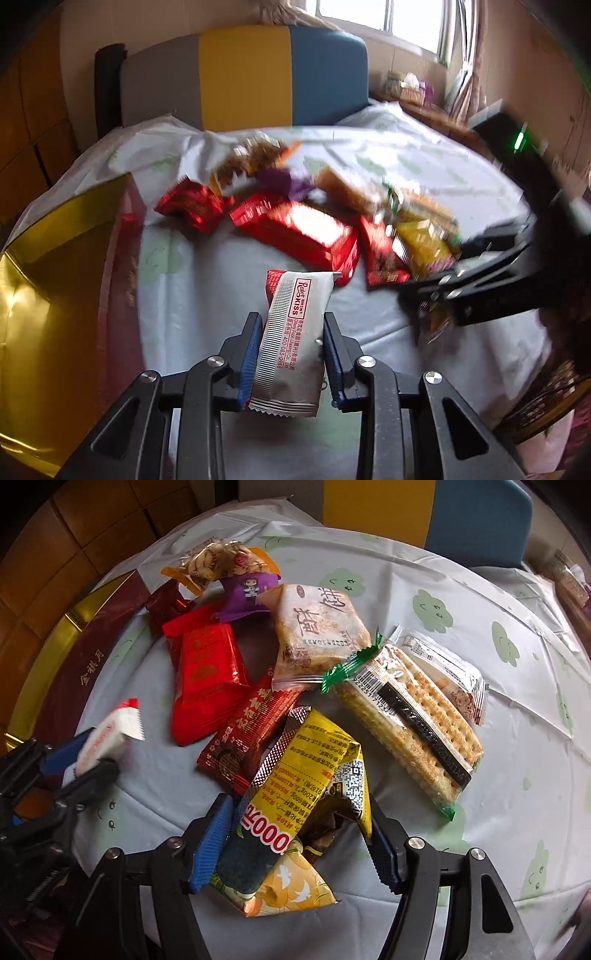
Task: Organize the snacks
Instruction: 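Place the white packet in the gold tray with the left tool while the right tool holds the yellow packet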
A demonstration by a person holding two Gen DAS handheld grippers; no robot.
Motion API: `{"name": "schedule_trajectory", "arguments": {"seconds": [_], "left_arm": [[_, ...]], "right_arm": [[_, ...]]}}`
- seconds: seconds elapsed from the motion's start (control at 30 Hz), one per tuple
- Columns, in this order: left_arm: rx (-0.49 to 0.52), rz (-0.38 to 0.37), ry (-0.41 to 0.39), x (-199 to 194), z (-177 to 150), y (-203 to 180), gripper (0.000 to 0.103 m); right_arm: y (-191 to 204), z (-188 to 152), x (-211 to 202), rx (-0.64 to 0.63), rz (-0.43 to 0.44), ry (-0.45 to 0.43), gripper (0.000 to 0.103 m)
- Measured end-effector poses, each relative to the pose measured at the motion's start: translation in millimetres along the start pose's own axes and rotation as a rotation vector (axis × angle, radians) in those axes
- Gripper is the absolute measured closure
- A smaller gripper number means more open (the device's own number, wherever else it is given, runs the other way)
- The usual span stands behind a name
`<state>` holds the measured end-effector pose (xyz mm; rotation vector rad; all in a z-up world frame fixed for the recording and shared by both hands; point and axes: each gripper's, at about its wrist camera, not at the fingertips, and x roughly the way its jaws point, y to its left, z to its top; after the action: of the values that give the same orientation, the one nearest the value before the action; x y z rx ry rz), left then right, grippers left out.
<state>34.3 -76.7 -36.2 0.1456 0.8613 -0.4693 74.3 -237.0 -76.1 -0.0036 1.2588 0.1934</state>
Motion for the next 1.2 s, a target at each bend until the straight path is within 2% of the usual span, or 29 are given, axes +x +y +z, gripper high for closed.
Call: {"name": "schedule_trajectory", "arguments": {"seconds": [0.1, 0.23, 0.4, 0.5, 0.7, 0.97, 1.07, 1.2], "left_arm": [[-0.076, -0.038, -0.056, -27.5, 14.9, 20.9, 0.071], [-0.219, -0.041, -0.098, -51.7, 32.5, 68.0, 0.07], [-0.406, 0.04, -0.07, -49.6, 40.8, 133.9, 0.07], [-0.467, 0.077, -0.038, -39.6, 41.5, 157.9, 0.07], [-0.537, 0.115, 0.056, -1.5, 50.6, 187.9, 0.07], [-0.516, 0.158, 0.088, 40.6, 83.5, 197.2, 0.069], [-0.518, 0.165, 0.095, 45.7, 87.4, 200.3, 0.064], [-0.529, 0.181, 0.08, 37.0, 81.9, 200.4, 0.064]], "right_arm": [[3.4, -0.5, 0.8, -0.011, -0.012, 0.001, 0.034], [-1.9, -3.7, -1.6, -0.003, -0.008, 0.006, 0.036], [-8.7, -5.8, -14.2, -0.011, -0.016, 0.005, 0.036], [-7.6, -7.2, -14.9, -0.014, -0.019, 0.004, 0.036], [-8.5, -6.9, -15.0, 0.0, -0.008, 0.005, 0.036], [-10.7, -5.2, -14.2, 0.01, 0.0, 0.005, 0.035], [-10.5, -4.4, -13.3, 0.011, 0.002, 0.005, 0.034], [-8.3, -4.4, -12.2, 0.006, -0.004, 0.001, 0.033]]}}
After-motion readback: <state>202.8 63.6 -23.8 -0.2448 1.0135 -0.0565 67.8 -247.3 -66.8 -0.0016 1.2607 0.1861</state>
